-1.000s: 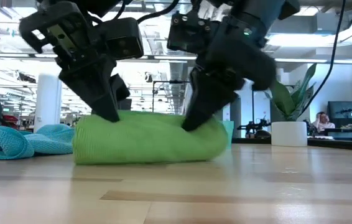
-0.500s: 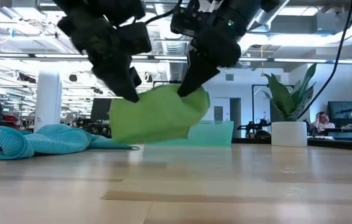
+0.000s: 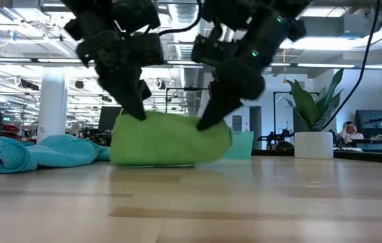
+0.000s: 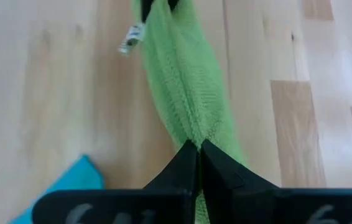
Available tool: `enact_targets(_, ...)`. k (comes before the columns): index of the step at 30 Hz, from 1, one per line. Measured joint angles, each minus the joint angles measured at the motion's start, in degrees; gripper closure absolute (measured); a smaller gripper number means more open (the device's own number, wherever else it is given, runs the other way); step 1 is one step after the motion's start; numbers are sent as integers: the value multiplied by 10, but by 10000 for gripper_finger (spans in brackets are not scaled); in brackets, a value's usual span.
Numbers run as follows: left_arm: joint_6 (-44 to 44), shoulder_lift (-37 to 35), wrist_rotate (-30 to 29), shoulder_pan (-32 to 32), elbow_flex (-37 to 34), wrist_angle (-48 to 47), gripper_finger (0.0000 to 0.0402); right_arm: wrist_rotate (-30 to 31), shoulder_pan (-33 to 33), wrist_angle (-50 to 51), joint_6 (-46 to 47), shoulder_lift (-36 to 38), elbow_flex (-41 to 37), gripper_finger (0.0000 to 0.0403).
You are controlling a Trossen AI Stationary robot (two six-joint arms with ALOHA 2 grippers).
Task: Roll microfiber towels into tight, uniform cylinder then place into a basket
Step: Put the rolled green microfiber cloth into the green bin
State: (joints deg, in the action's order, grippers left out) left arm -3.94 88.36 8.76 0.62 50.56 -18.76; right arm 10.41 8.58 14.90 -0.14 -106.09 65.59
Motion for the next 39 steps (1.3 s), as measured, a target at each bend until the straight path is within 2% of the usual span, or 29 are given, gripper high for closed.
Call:
enact_targets(13, -104, 82, -22, 85, -4, 53, 401, -5, 42, -47, 64, -41, -12, 378)
enact_targets(15, -113, 93, -22, 90, -2, 57, 401, -2, 41, -55, 72, -55, -9, 381)
enact_targets(21, -147, 87, -72, 93, -4, 34, 401, -14, 30, -52, 115, -57, -7, 379)
enact_targets(24, -154, 86, -76, 93, -3, 31, 401, -32, 20, -49, 140, -56, -7, 376)
enact_targets(32, -154, 86, -82, 93, -3, 29, 400, -33, 18, -50, 163, -57, -7, 379)
enact_targets(35, -154, 86, -82, 93, -3, 28, 380, -35, 18, -50, 171, -57, -7, 375)
enact_targets(39, -154, 86, -90, 93, -4, 25, 330, -39, 18, -48, 172, -57, -7, 380)
